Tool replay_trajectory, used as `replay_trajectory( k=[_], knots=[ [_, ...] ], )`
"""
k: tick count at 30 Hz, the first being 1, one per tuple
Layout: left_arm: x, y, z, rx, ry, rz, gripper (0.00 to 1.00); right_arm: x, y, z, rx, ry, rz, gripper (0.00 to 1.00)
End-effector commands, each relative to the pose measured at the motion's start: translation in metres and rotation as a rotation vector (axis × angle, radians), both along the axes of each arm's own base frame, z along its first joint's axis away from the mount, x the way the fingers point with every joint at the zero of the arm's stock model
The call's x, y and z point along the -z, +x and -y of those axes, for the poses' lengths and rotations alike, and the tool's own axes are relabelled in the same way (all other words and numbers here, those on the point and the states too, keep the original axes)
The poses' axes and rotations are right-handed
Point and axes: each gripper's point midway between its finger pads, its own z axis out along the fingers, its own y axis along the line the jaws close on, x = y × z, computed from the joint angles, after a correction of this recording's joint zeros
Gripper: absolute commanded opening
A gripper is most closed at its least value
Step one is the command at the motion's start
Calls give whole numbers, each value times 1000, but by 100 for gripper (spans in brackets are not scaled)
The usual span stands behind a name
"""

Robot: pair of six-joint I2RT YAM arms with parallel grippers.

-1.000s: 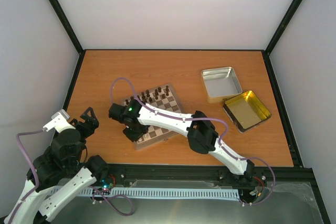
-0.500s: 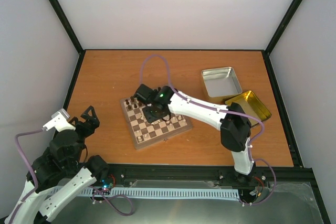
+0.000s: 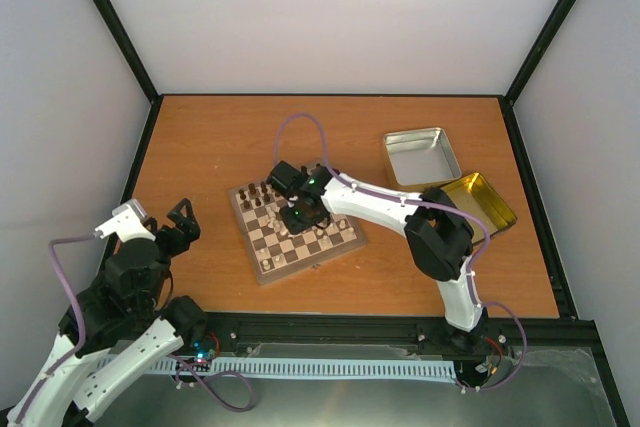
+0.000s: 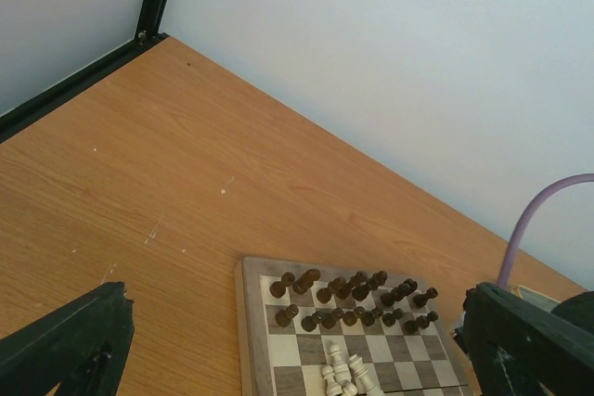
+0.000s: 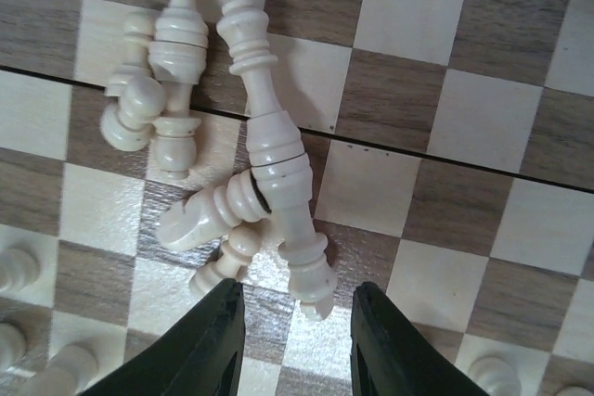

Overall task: Set up the chess pieces on the board
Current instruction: Pick up the chess piece from the chessboard.

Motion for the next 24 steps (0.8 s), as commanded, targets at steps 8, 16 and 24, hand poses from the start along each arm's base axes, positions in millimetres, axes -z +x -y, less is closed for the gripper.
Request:
replay_trajectory(
  k=[8,16,24],
  knots=[
    [-3,7,7,16,35,-2,98,20,11,-2,-51,-19,3,26],
    [-2,8,8,15,41,-8,99,31,5,-5,-87,-11,-47,26],
    [-2,8,8,15,43,-9,98,43,2,3,-86,-49,-70,23]
  ],
)
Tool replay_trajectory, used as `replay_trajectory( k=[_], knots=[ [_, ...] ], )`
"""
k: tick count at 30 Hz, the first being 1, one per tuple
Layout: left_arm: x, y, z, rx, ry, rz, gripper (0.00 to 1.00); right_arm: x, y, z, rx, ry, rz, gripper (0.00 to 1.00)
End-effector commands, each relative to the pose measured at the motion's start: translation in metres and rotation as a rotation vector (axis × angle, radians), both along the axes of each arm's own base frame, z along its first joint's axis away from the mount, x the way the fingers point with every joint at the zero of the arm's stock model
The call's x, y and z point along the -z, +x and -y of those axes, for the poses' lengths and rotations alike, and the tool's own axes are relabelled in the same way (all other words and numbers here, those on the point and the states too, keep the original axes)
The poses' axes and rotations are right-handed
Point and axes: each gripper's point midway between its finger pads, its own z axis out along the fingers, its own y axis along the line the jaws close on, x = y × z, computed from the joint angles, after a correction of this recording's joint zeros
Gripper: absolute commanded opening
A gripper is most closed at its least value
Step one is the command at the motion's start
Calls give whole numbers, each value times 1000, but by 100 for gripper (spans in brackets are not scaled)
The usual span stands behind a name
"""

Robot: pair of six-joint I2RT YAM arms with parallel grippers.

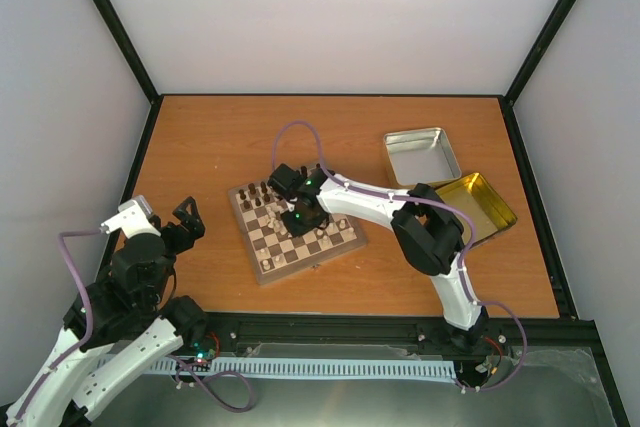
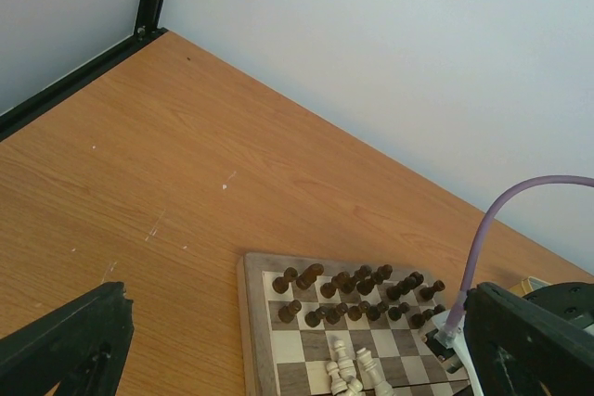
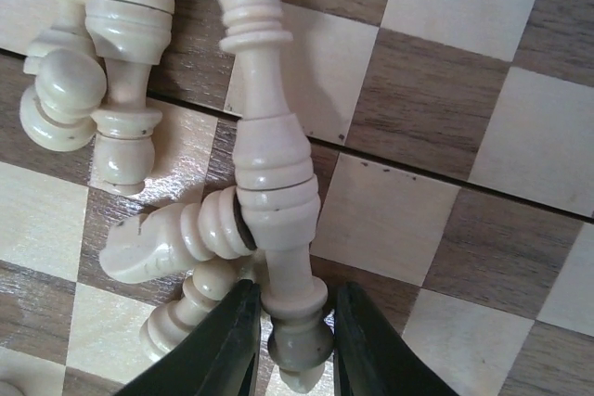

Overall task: Set up the chess pieces on the board
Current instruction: Pick up the chess piece from the chessboard.

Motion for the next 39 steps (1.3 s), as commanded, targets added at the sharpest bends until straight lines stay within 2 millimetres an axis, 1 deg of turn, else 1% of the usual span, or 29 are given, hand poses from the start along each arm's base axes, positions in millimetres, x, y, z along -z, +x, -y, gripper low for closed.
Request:
replay_trajectory(
  k=[1,5,8,11,13,14,17,19,22,28,31,34,39],
  knots=[
    [-4,2,1,5,17,10,98,9,-1,6,-7,-21,-20,22],
    [-4,2,2,7,14,11,99,8,-5,9,-19,-21,-30,16],
    [-5,3,3,11,18,10,99,3,-6,9,-35,3,-13,11],
    [-4,4,6,21,21,5,99,-3,-4,6,-49,35,17,8],
    [-3,6,9,33,27,0,99,-9,1,4,-50,56,58,6],
    [-3,8,12,44,31,-1,99,-18,4,0,-55,88,89,5],
    [-1,13,23,79,29,-8,99,-35,14,-6,-63,151,169,5],
    [4,18,34,116,26,-25,99,-42,19,-9,-59,171,201,4],
    [18,24,53,175,-5,-67,99,-49,20,-13,-60,201,219,4],
    [57,35,100,315,-108,-175,100,-52,14,-6,-62,268,256,4],
    [69,39,119,365,-154,-217,100,-53,9,-6,-71,320,274,4],
    [69,43,139,437,-201,-213,99,-59,6,-9,-94,383,298,4],
    [65,49,160,512,-247,-213,95,-67,5,-13,-117,450,346,4]
  ],
)
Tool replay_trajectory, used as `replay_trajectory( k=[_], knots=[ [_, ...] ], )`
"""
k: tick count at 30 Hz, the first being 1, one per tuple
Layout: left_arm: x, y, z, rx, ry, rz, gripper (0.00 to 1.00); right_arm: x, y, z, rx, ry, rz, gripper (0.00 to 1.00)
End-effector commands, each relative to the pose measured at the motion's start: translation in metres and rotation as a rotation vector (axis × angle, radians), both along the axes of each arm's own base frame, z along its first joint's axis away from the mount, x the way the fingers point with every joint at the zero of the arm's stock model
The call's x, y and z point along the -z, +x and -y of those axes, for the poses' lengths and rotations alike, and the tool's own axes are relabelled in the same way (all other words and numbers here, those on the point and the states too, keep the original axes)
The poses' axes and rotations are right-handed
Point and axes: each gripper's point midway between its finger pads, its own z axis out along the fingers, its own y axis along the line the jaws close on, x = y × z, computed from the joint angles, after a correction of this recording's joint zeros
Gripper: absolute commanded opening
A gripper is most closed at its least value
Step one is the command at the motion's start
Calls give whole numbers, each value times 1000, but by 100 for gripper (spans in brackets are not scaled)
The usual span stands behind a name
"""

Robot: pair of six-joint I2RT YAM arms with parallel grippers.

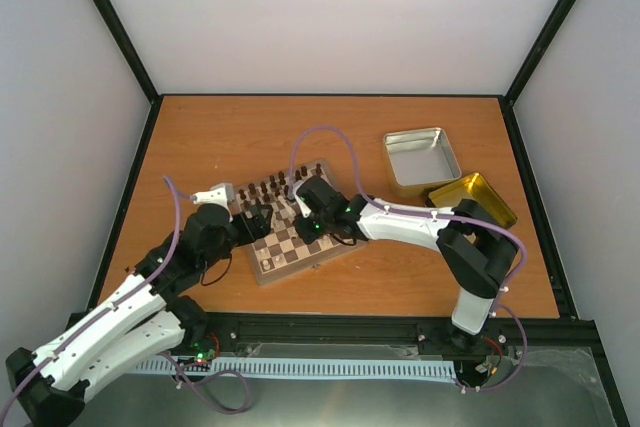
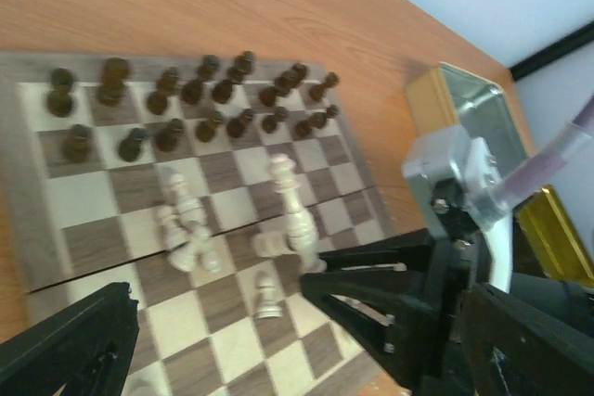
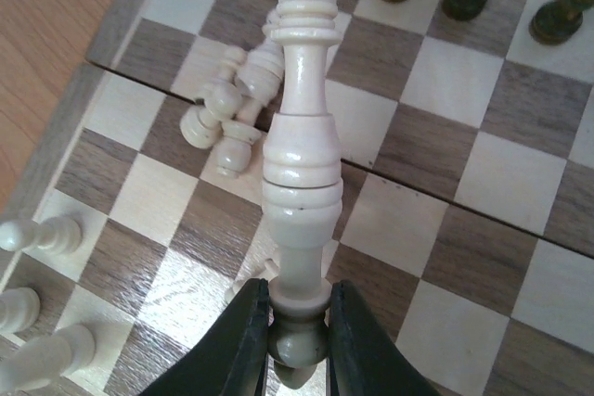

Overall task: Set up the chess pieces on the board
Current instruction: Pick up the chess piece from the chessboard.

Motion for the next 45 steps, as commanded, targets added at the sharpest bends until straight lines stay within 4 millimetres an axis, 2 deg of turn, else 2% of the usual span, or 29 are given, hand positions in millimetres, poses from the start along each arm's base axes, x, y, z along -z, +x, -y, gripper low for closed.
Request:
replay_trajectory(
  k=[1,6,12,17,21,27,32,38,45],
  knots=[
    [-28,8,32,101,-163,44,93,-35,12,-17,-30,150,109,4],
    [-12,24,41,177,-258,-52,76,-36,9,-16,-40,169,125,3],
    [-10,40,44,194,-299,-56,70,-37,4,-16,-53,204,127,3],
    [5,57,39,158,-264,-83,66,-41,0,-16,-71,227,130,3],
    [19,65,44,164,-247,-113,60,-42,-2,-17,-88,231,128,4],
    [18,70,49,186,-262,-101,48,-41,-4,-15,-92,229,126,3],
    [27,71,50,186,-259,-113,37,-42,-5,-18,-100,238,116,3],
    [37,73,50,183,-251,-119,35,-41,-6,-17,-99,239,111,3],
    [42,75,45,162,-222,-103,15,-35,-7,-15,-85,222,90,3]
  ],
)
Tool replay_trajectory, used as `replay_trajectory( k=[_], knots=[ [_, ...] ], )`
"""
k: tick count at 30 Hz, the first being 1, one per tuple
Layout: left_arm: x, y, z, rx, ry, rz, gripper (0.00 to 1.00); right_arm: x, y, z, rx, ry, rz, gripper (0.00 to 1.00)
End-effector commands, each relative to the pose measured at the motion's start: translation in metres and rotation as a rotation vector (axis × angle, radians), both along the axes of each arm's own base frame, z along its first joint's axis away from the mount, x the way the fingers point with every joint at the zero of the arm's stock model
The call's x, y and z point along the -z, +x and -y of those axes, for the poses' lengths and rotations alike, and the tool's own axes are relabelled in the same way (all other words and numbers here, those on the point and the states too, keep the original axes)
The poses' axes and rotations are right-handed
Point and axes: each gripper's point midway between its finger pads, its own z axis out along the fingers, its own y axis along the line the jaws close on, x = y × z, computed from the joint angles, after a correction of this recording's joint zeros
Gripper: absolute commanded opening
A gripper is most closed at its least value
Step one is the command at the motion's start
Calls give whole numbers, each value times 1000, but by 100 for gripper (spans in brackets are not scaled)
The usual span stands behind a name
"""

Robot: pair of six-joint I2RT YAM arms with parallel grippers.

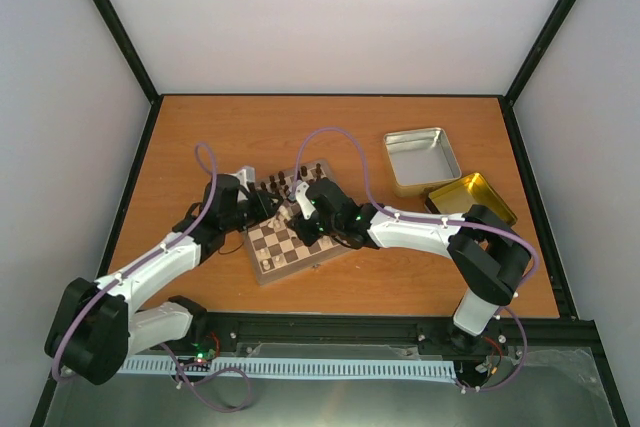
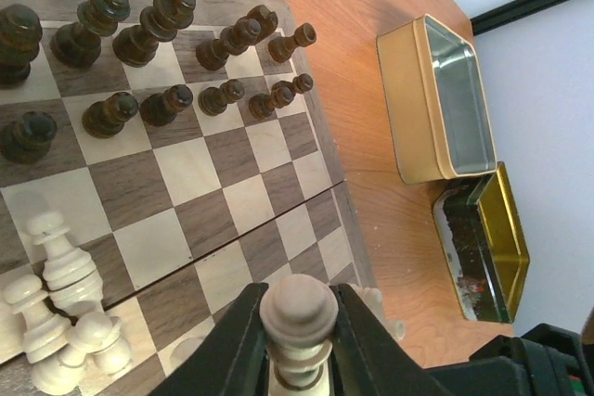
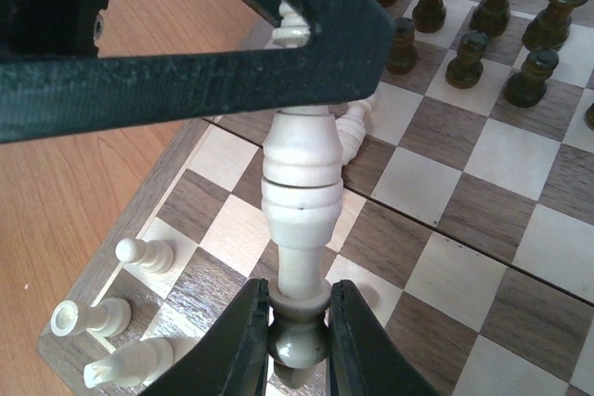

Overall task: Set up the chess pieces on the board
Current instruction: Pick up the chess piece from the chessboard.

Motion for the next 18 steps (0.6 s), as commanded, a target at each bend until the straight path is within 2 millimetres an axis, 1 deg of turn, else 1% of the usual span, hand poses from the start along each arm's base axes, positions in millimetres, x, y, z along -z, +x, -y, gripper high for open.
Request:
replay_trajectory(
  k=[1,5,7,10,13,18],
  knots=[
    [-6,8,-5,-22,17,61,13,-6,3,3,15,15,7,3],
    [-8,9,-12,-39,53,99,5,-1,-1,3,9,-4,-28,3],
    [-9,9,-17,-56,75,117,5,2,-1,4,15,-24,-51,3],
    [-11,11,-30,-111,119,139,5,8,0,7,37,-69,-80,4],
    [-17,10,-41,-156,144,167,5,15,6,11,80,-129,-104,5],
    [-25,6,-45,-172,144,185,5,24,13,6,100,-158,-124,8]
  ],
)
